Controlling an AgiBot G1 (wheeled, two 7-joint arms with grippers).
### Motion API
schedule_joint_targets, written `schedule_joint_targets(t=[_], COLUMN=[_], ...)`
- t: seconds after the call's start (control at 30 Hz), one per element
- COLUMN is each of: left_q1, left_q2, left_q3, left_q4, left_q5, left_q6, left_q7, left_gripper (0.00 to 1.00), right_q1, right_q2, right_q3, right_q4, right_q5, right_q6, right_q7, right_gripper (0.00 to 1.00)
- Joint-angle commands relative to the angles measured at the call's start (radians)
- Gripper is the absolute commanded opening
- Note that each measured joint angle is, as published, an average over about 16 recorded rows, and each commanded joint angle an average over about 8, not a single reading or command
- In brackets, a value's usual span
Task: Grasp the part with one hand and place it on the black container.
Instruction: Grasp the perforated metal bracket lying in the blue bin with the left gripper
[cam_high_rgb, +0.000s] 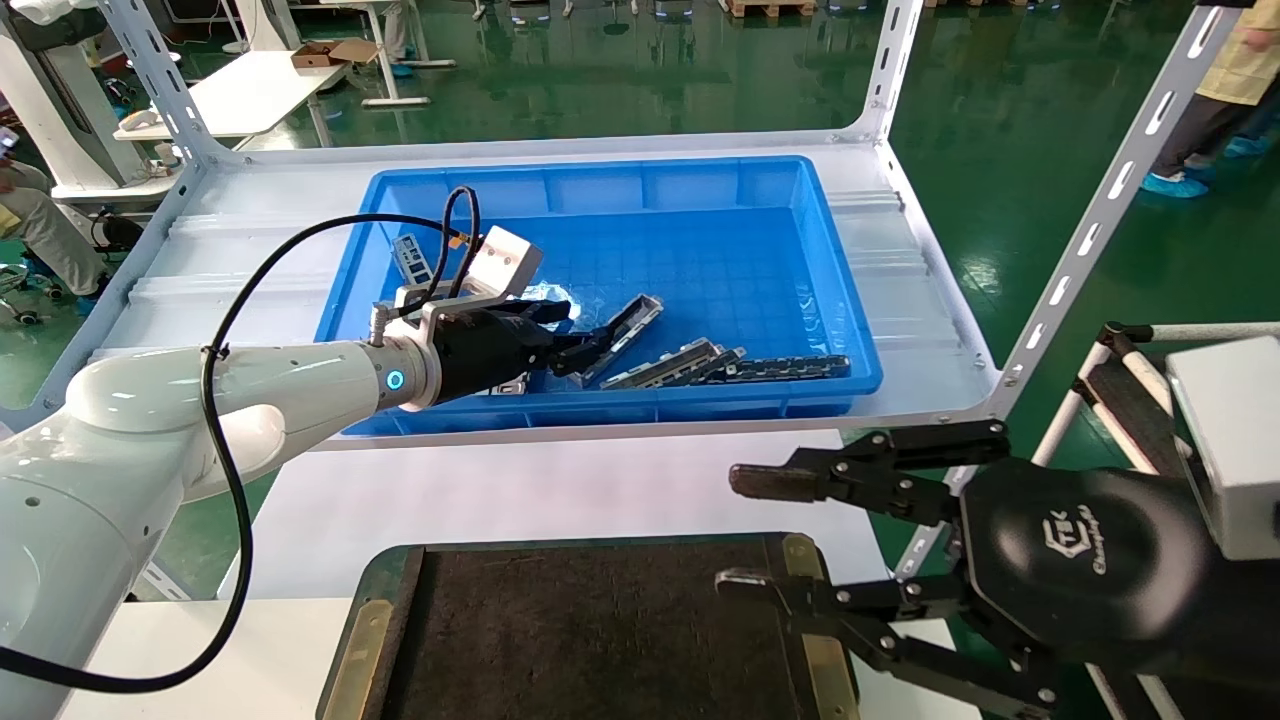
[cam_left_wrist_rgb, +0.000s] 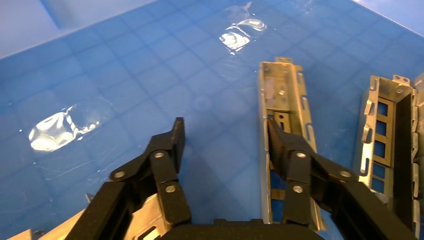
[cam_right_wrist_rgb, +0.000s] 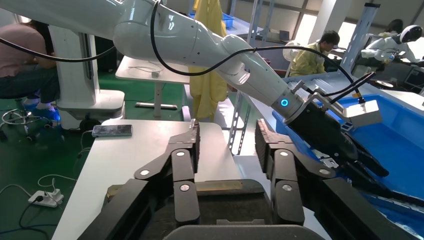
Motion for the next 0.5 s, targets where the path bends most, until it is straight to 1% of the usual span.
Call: schedule_joint_targets(t=[0.03, 0.5], left_q1=[0.001, 0.0], left_q2=[0.0, -0.001], left_q3=[0.004, 0.027], left_q4=[0.0, -0.006], left_q5=[-0.002, -0.025], left_q6=[-0.002, -0.006], left_q7=[-0.003, -0.007], left_gripper=[0.0, 0.0], right_q1=[0.0, 0.0], right_q2=[0.0, 0.0], right_q3=[0.0, -0.001], right_q4=[0.0, 0.0], right_q5=[0.0, 0.001], right_q6=[0.0, 0.0], right_q7=[0.0, 0.0], right_gripper=[0.0, 0.0])
